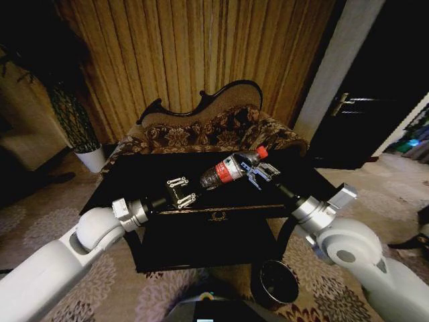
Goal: Move to the front of the table and place the trash on the table into the trash bin.
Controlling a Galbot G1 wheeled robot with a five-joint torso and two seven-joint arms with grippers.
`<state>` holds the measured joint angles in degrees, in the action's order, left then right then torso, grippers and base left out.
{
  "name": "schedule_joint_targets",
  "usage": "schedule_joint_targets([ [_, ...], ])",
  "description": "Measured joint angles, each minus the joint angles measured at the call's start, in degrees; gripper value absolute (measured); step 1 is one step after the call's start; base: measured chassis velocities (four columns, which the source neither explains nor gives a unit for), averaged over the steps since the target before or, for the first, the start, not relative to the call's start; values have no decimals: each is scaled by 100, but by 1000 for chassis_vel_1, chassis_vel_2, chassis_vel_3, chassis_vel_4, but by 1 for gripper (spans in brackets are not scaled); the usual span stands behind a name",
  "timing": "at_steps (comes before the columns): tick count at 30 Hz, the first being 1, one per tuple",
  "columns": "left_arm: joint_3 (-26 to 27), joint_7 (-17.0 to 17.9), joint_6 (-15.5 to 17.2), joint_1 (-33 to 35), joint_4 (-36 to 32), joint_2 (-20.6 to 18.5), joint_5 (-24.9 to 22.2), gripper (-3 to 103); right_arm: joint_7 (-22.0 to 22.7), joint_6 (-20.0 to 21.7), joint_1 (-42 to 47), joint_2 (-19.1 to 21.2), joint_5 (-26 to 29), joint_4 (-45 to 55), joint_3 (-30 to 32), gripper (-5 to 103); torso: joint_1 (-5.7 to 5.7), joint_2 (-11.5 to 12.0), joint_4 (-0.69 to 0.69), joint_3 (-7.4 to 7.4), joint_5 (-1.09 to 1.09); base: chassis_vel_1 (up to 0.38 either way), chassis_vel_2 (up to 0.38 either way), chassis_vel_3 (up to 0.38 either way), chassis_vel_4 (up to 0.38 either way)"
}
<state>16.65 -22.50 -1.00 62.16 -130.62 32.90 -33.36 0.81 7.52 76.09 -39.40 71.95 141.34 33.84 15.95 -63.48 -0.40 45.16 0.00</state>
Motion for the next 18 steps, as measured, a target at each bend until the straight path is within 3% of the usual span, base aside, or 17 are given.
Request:
schedule_joint_targets([
  [1,0,21,-4,1,4,-5,33,44,-21,-16,1,-3,-7,-10,4,35,0,0,0,0,0,0,0,0,0],
  [3,0,28,-14,0,10,-6,44,44,-27,-22,1,-7,-10,-14,4,35,0,0,-1,0,0,0,0,0,0],
  [13,-3,128,-28,9,-94,-28,-105,88,-141,-125,22,-37,-14,-48,48,35,0,0,-1,0,0,0,0,0,0],
  [15,-1,129,-30,16,-98,-32,-112,88,-142,-126,23,-37,-15,-52,52,35,0,0,-1,0,0,0,0,0,0],
  [18,21,141,-43,32,-107,-41,-140,97,-141,-131,23,-45,-46,-87,63,35,0,0,0,0,0,0,0,0,0],
])
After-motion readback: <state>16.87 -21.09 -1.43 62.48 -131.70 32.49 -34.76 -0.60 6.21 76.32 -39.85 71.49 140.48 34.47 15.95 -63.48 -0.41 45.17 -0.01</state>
